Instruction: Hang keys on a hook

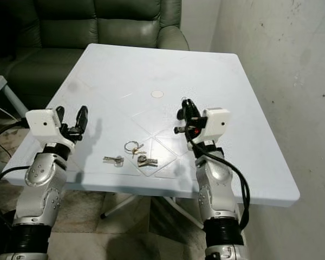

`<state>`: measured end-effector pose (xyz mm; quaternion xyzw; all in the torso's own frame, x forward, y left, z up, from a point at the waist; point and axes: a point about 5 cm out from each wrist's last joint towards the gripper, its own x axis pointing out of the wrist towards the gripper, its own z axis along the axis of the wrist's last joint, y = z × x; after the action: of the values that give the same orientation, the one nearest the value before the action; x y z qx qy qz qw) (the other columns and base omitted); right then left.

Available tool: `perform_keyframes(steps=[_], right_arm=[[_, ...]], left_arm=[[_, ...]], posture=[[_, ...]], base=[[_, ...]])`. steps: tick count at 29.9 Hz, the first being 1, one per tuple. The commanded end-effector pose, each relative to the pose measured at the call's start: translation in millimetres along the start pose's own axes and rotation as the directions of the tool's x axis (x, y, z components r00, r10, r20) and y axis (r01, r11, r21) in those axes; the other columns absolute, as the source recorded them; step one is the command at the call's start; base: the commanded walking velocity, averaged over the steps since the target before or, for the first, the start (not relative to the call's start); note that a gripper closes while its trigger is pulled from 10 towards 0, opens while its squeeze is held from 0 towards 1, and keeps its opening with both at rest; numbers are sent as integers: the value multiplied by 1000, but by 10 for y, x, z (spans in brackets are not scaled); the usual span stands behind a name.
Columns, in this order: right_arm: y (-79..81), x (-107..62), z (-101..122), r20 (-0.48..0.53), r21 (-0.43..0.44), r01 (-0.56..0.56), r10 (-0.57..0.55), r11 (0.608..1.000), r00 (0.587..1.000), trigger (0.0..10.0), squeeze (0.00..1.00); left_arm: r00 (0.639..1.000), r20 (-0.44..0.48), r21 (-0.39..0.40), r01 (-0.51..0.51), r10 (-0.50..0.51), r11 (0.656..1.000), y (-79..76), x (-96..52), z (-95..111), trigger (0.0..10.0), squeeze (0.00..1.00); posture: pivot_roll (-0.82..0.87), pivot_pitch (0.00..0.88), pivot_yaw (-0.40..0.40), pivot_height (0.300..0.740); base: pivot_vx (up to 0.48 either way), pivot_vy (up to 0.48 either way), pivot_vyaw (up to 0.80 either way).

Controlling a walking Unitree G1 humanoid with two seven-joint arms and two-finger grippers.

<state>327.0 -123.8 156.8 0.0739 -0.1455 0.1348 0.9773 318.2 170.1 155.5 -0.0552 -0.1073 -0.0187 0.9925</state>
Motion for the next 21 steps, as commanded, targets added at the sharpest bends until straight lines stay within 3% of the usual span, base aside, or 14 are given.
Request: perform_keyframes(steps=[1, 4, 6, 11, 12, 14, 17, 21], right_arm=[[42, -16, -59, -32, -28, -10, 9, 1000, 999, 10000, 0], [49, -23, -105, -60, -36, -20, 18, 999, 998, 10000, 0], [28, -42, -138, -69, -62, 5, -9, 998, 998, 10000, 0], [32, -42, -140, -70, -67, 9, -14, 998, 997, 10000, 0], [6, -74, -220, -123, -91, 26, -37, 996, 992, 10000, 0], [-2, -84, -243, -138, -98, 30, -44, 995, 989, 10000, 0], [17, -118, -291, -161, -104, 51, -68, 993, 985, 10000, 0], [20, -79, -282, -156, -119, 53, -72, 991, 985, 10000, 0]], left_arm=[[1000, -2, -15, 10, -10, 1000, -18, -7, -43, 10000, 0], [1000, -8, -5, 26, -26, 1000, -46, -11, -76, 10000, 0], [1000, 5, 49, 12, -12, 999, -43, -20, -96, 10000, 0], [1000, 10, 50, 12, -12, 999, -42, -19, -101, 10000, 0], [1000, 10, -10, -2, 2, 1000, 2, -39, -100, 10000, 0], [1000, 11, -26, -5, 6, 1000, 15, -44, -101, 10000, 0], [996, 0, -29, -86, 86, 996, 128, -46, -88, 10000, 0], [996, 0, -30, -94, 94, 995, 135, -14, -70, 10000, 0]], posture=[[-114, 0, -19, 740], [-111, 0, -23, 740], [-111, 0, -23, 740], [-111, 0, -23, 740], [-106, 0, -25, 740], [-106, 0, -25, 740], [-105, 0, -14, 740], [-99, 0, -15, 740]], base=[[0, 0, 0], [0, 0, 0], [0, 0, 0], [0, 0, 0], [0, 0, 0], [0, 0, 0], [0, 0, -750], [0, 0, -755]])
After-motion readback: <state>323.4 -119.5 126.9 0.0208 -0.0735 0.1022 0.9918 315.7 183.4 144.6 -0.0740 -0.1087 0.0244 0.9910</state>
